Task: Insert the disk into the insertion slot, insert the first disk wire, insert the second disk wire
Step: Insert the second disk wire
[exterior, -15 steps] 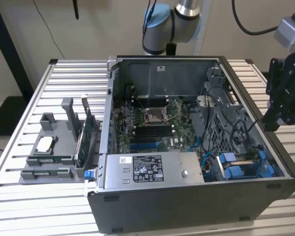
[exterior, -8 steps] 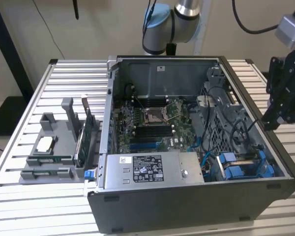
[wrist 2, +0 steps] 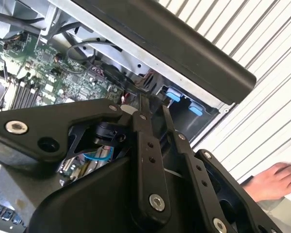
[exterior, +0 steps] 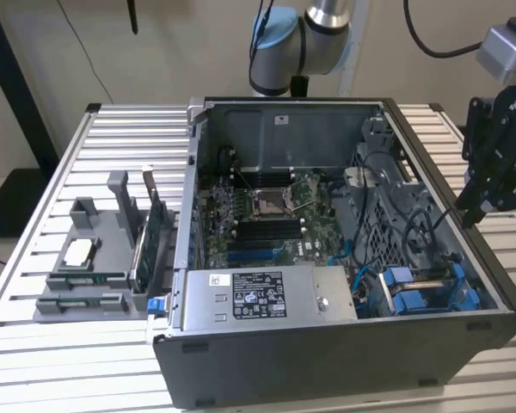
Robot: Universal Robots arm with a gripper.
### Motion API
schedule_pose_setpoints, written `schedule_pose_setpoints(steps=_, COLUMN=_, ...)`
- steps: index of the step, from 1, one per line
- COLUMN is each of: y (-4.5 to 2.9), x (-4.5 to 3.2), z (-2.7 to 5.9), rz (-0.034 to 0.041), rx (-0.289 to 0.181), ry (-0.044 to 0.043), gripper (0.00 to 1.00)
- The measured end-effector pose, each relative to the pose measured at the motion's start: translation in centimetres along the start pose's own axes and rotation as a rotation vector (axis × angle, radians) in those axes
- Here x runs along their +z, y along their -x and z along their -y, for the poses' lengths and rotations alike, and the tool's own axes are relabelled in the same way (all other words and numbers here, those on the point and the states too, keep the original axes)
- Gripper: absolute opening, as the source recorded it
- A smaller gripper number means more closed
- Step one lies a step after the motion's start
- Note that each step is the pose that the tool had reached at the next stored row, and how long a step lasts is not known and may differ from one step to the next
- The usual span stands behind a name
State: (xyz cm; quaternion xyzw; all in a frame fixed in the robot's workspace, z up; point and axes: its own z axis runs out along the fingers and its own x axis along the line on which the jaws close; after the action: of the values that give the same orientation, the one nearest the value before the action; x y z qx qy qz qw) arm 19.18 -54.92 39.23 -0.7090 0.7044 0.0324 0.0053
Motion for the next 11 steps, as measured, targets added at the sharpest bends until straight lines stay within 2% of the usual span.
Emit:
schedule_pose_setpoints(steps=5, y=0.04, x=0.07, z=0.63, rz=-0.0002, rx=-0.007, ry=0.0005, gripper=0.27)
schedule_pose_setpoints(steps=11, y=0.01, x=0.48, z=0.68, rz=-0.0005, rx=-0.01, ry=0.0007, gripper=0.24)
